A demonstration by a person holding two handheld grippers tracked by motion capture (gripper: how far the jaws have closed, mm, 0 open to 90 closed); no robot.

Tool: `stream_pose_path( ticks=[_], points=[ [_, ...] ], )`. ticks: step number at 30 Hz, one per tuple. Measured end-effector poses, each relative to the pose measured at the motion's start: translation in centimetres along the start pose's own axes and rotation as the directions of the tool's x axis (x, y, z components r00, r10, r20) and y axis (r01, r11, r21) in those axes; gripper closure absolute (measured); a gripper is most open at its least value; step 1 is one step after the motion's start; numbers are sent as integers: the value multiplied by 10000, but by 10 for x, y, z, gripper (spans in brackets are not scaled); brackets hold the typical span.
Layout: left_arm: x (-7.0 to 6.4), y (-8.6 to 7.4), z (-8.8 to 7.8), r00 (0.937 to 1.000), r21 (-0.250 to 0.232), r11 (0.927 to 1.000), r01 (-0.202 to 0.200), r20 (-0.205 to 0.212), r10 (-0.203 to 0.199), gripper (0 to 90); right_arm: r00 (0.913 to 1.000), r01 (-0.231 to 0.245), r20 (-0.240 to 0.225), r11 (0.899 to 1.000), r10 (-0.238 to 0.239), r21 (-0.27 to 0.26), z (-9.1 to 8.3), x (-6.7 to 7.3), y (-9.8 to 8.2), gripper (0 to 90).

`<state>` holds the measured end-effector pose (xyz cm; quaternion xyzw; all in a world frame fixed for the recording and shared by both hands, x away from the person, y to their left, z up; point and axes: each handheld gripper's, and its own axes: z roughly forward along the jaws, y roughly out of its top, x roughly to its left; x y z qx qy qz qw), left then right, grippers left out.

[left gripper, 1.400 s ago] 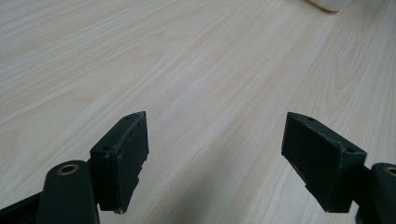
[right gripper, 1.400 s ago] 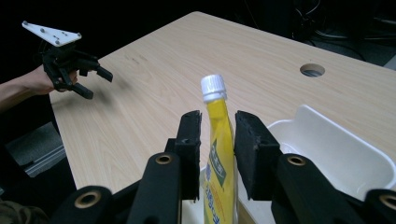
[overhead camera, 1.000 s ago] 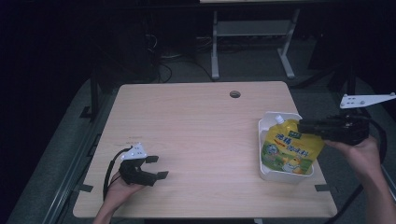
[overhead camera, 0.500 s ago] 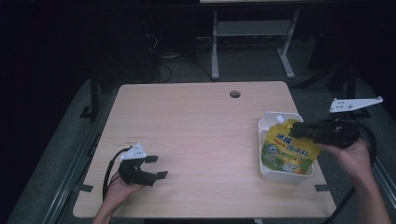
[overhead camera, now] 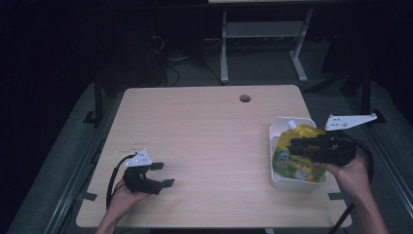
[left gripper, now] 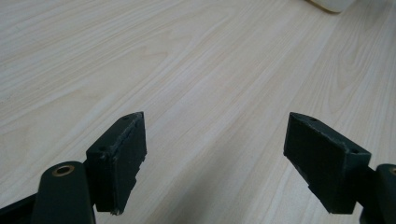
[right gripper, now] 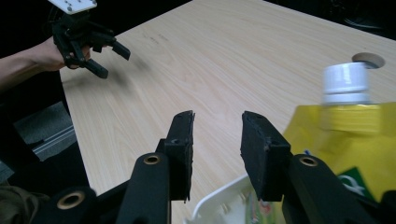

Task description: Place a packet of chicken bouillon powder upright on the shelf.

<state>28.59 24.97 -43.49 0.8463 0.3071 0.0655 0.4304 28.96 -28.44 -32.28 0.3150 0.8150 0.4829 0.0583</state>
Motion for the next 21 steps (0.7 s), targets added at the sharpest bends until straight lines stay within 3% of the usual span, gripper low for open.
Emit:
stream_pose_path(
  ticks=[21],
  points=[
    [1,-1,-1,10000,13,10000,-29,45,29,209,9971,367,-679,9985,-338,411,42,23,0,590]
  ],
)
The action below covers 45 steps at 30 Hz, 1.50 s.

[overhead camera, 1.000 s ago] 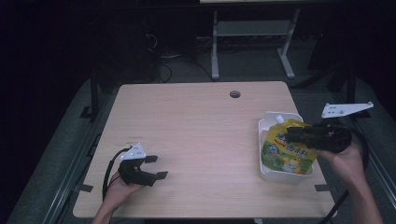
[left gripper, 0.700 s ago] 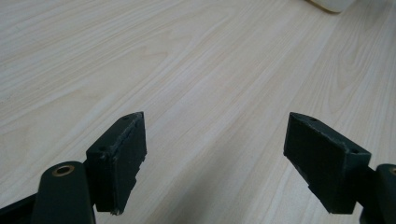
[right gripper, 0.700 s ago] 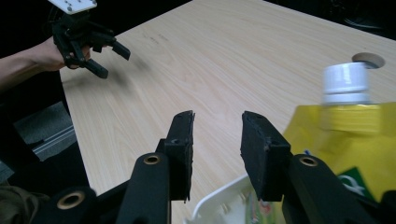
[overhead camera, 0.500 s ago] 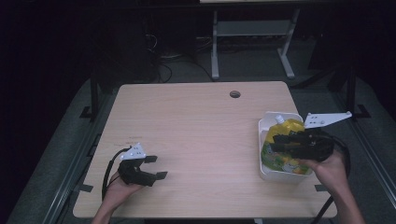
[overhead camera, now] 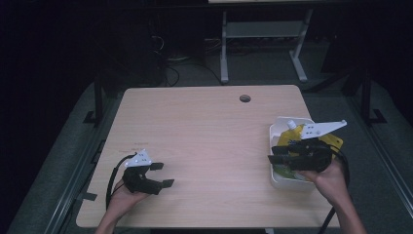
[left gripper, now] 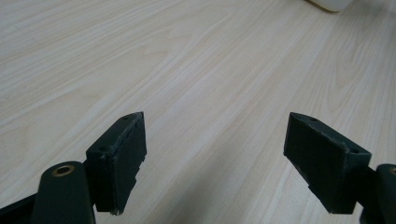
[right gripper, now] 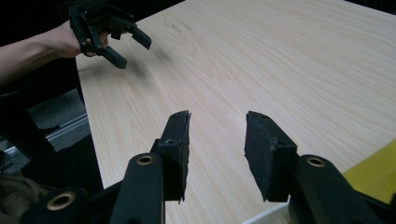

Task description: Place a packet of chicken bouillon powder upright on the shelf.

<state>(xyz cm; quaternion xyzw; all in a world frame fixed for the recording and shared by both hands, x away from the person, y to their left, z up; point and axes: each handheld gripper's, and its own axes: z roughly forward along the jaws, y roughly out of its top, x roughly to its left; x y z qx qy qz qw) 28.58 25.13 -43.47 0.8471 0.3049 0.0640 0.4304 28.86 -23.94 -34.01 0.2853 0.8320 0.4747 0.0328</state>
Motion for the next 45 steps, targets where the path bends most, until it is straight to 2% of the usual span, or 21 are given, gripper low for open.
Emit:
stream_pose_path(
  ticks=[14,29,45],
  points=[
    [0,0,0,10000,2,10000,-17,38,17,209,9982,212,-563,9996,-201,193,25,11,3,562],
    [1,0,-1,10000,18,10000,-33,67,33,209,9949,439,-927,9985,-408,312,46,21,7,539],
    [0,0,-1,9999,21,10000,-49,130,49,207,9852,772,-1573,9955,-676,555,81,34,10,528]
  ],
)
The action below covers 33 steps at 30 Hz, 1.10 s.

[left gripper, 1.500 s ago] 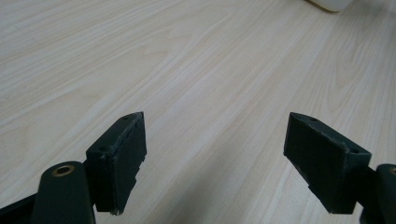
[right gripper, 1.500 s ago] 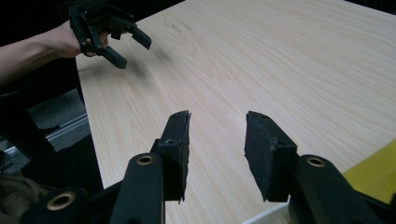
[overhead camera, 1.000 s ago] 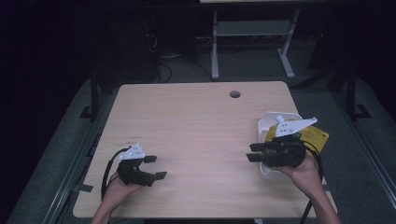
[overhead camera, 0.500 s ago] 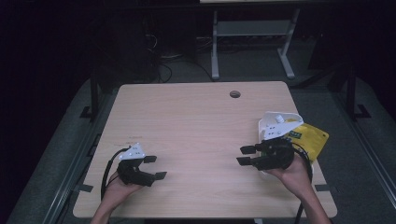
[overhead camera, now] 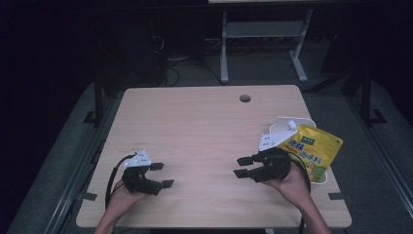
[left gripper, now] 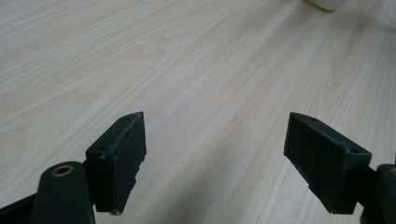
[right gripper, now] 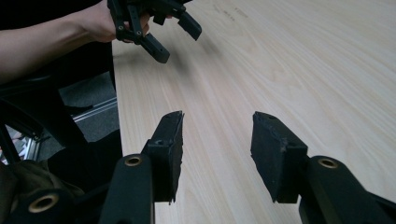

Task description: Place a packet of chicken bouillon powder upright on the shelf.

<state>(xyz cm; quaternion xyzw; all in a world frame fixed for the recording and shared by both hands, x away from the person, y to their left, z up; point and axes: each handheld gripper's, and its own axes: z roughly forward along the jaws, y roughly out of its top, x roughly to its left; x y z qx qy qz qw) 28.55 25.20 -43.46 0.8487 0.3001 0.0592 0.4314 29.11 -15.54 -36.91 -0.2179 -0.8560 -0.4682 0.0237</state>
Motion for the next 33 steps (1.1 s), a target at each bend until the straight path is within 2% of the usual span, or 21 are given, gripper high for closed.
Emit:
stream_pose_path(
  ticks=[6,14,22,25,28,33],
  points=[
    [0,0,0,10000,-9,10000,-13,12,13,207,9995,41,-303,9999,-38,92,17,2,1,523],
    [0,0,0,10000,-13,10000,-39,25,39,206,9989,124,-463,9991,-105,394,33,4,1,510],
    [-1,0,2,9999,121,9998,-136,43,135,206,9978,189,-641,9984,-154,540,43,7,1,505],
    [-2,0,3,9998,158,9997,-170,51,170,205,9972,191,-728,9985,-153,515,48,8,-1,502],
    [-2,-1,3,9998,187,9996,-218,41,217,205,9973,124,-732,9965,-63,827,58,7,-6,491],
    [-3,-1,4,9998,169,9997,-203,75,202,205,9970,77,-780,9962,-10,864,65,7,-10,492]
  ],
)
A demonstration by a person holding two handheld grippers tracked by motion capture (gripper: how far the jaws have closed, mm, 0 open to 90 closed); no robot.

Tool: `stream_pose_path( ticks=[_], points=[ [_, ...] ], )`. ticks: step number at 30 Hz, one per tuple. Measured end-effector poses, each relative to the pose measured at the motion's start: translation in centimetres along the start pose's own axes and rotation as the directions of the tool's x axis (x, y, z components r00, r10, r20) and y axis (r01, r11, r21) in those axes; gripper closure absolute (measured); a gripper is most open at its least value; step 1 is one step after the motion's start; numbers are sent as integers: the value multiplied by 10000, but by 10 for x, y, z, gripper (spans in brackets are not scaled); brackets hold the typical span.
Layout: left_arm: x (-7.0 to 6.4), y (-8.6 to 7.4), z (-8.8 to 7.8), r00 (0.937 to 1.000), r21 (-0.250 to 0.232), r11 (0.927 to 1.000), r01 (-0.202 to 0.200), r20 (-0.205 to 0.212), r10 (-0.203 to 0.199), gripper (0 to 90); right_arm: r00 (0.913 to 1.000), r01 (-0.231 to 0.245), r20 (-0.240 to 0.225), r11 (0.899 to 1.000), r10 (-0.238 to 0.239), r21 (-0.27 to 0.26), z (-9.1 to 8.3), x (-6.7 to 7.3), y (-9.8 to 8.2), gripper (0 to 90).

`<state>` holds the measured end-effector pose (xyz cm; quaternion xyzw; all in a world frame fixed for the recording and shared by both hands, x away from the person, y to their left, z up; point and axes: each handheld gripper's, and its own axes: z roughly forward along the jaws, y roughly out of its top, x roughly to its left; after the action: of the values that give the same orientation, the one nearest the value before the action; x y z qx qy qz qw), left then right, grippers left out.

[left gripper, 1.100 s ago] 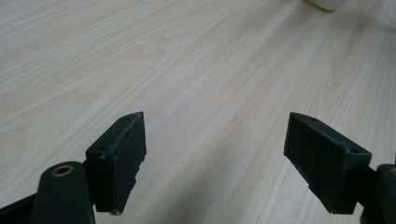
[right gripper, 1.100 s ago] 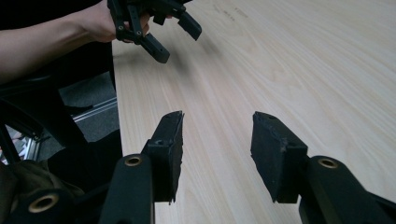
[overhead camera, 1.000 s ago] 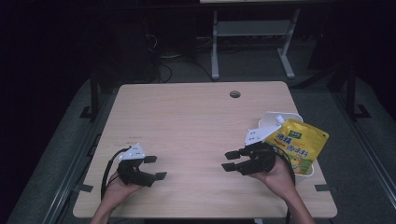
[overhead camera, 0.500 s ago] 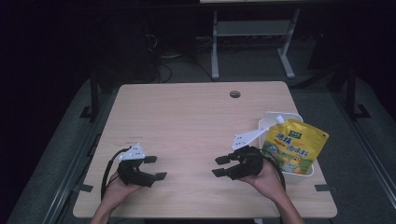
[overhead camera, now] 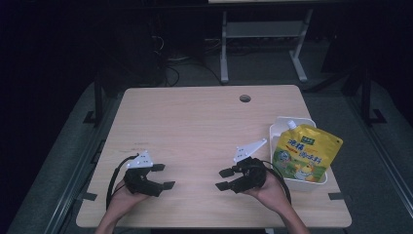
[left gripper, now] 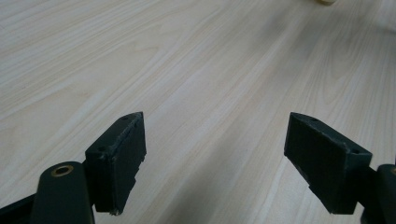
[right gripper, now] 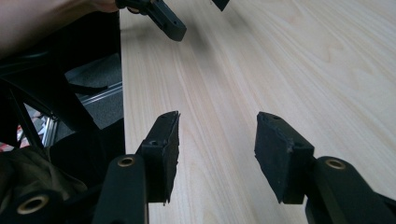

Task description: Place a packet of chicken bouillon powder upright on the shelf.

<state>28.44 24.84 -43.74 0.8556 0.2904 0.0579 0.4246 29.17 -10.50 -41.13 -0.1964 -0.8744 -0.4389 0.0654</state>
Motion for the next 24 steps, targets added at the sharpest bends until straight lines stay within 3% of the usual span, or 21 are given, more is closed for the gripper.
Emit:
stream_pose_path(
  ticks=[6,16,24],
  points=[
    [-1,0,0,10000,15,10000,-59,12,59,205,9999,-83,57,9999,83,116,9,-2,-9,483],
    [-2,0,3,9999,46,9999,-89,63,88,205,9994,-315,145,9994,317,-123,15,-4,-25,453],
    [-3,0,5,9999,70,9999,-122,114,121,205,9998,-181,77,9996,182,-197,23,-1,-28,411]
  ],
)
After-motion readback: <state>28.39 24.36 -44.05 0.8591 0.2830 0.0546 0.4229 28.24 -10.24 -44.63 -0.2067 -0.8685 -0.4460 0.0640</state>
